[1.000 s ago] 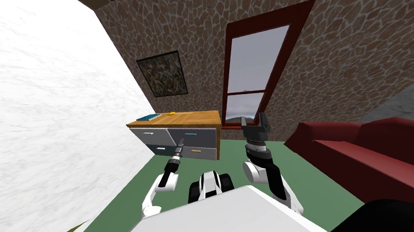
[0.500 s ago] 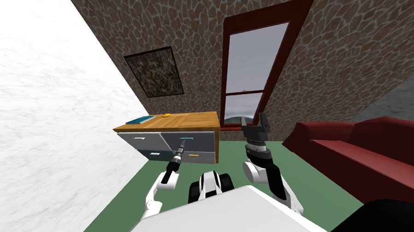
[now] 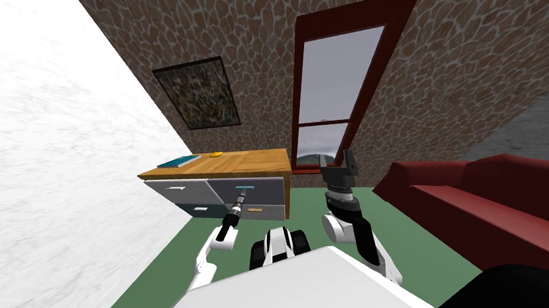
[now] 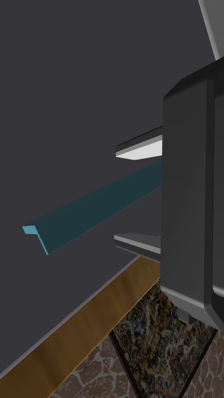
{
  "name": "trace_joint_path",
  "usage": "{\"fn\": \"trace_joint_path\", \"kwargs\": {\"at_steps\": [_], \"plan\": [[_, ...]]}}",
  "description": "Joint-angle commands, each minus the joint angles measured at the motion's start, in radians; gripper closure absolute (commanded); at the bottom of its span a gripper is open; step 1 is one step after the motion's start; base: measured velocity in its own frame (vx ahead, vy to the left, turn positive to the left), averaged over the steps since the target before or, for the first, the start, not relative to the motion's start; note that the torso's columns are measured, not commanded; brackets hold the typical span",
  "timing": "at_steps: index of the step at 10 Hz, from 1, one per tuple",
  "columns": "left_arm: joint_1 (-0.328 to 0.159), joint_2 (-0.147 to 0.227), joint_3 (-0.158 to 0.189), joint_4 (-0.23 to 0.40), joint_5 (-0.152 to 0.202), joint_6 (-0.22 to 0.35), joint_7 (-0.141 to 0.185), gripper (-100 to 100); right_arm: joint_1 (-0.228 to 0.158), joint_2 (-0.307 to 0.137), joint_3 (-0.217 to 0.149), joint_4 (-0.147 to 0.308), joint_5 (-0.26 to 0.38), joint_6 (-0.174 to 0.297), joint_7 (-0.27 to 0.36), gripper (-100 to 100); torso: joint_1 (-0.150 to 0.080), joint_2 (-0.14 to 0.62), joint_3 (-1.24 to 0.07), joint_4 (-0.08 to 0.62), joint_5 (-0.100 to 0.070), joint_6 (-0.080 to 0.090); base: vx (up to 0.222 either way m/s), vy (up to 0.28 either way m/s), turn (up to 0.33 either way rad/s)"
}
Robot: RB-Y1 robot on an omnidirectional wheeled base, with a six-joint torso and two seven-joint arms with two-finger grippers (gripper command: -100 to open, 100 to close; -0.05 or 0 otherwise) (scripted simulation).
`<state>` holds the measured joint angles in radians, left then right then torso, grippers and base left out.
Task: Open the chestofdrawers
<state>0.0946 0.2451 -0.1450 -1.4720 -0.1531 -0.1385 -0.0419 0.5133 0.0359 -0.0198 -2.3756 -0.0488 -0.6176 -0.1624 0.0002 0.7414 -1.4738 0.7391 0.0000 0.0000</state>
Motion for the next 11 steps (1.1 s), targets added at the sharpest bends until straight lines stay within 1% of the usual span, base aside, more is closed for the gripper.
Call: {"fn": "trace_joint_path", "kwargs": {"at_steps": [1, 3, 4, 5, 7, 9, 10, 11], "plan": [[0.014, 0.009, -0.009, -0.025, 0.001, 0.009, 0.005, 100, 0.000, 0.000, 0.000, 0.000, 0.000, 0.000, 0.000, 0, 0.001, 0.005, 0.002, 0.001, 0.000, 0.000, -0.205, 0.045, 0.032], [0.028, 0.018, -0.018, -0.050, 0.002, 0.018, 0.010, 100, 0.000, 0.000, 0.000, 0.000, 0.000, 0.000, 0.000, 0, 0.001, 0.000, 0.000, 0.000, 0.000, 0.000, -0.193, 0.039, 0.024], [0.022, 0.014, -0.015, -0.039, 0.001, 0.013, 0.007, 100, 0.000, 0.000, 0.000, 0.000, 0.000, 0.000, 0.000, 0, -0.001, -0.003, -0.002, -0.001, 0.000, 0.000, -0.098, 0.008, 0.007], [0.010, 0.020, -0.014, -0.046, 0.004, 0.043, 0.012, -100, 0.000, 0.000, 0.000, 0.000, 0.000, 0.000, 0.000, 0, -0.002, -0.010, -0.006, -0.003, -0.001, 0.000, 0.065, -0.025, -0.061], [-0.002, 0.024, -0.014, -0.051, 0.007, 0.070, 0.015, -100, 0.000, 0.000, 0.000, 0.000, 0.000, 0.000, 0.000, 0, -0.002, -0.016, -0.010, -0.005, -0.001, 0.000, 0.166, -0.019, -0.047], [-0.017, 0.030, -0.013, -0.057, 0.010, 0.102, 0.020, -100, 0.000, 0.000, 0.000, 0.000, 0.000, 0.000, 0.000, 0, -0.001, -0.004, -0.003, -0.001, 0.000, 0.000, 0.158, -0.032, -0.043], [-0.012, 0.029, -0.013, -0.057, 0.009, 0.092, 0.019, -100, 0.000, 0.000, 0.000, 0.000, 0.000, 0.000, 0.000, 0, 0.000, -0.001, -0.001, 0.000, 0.000, 0.000, 0.075, -0.007, -0.007], [-0.013, 0.030, -0.013, -0.057, 0.010, 0.095, 0.019, -100, 0.000, 0.000, 0.000, 0.000, 0.000, 0.000, 0.000, 0, 0.001, 0.003, 0.002, 0.001, 0.000, 0.000, 0.019, -0.003, 0.002]]}}
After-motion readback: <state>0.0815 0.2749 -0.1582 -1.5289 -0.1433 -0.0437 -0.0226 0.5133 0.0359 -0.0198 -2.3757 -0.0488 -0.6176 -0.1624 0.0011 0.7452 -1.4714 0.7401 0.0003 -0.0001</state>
